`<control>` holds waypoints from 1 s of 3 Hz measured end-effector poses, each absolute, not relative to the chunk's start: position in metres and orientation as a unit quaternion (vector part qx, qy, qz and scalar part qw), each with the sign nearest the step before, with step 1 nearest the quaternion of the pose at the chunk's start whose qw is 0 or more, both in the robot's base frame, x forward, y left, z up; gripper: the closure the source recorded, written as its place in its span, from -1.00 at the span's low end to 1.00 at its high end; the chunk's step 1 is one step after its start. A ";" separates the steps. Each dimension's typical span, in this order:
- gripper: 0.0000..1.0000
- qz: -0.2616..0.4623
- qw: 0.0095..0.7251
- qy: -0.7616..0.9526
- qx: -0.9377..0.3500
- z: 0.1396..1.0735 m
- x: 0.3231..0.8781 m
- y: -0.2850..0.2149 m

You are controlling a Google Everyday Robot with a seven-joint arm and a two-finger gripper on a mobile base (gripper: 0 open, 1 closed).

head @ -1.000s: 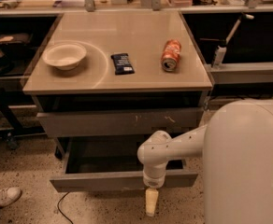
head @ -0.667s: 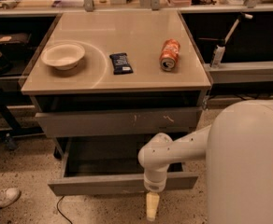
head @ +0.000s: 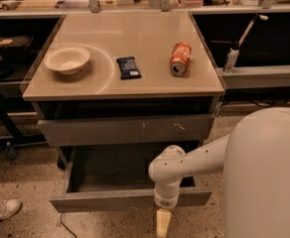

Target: Open middle drawer

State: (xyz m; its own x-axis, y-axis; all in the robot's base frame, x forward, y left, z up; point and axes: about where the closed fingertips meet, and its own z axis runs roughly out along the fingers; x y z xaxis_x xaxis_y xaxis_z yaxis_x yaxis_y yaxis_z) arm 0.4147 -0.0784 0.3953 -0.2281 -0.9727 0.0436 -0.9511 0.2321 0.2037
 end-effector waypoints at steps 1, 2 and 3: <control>-1.00 -0.083 0.065 -0.801 0.589 0.409 0.402 -0.071; -1.00 -0.083 0.065 -0.801 0.589 0.409 0.401 -0.071; -1.00 -0.080 0.087 -0.802 0.585 0.406 0.390 -0.079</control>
Offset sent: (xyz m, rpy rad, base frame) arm -0.0132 0.0077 0.0136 0.0376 -0.0053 -0.0713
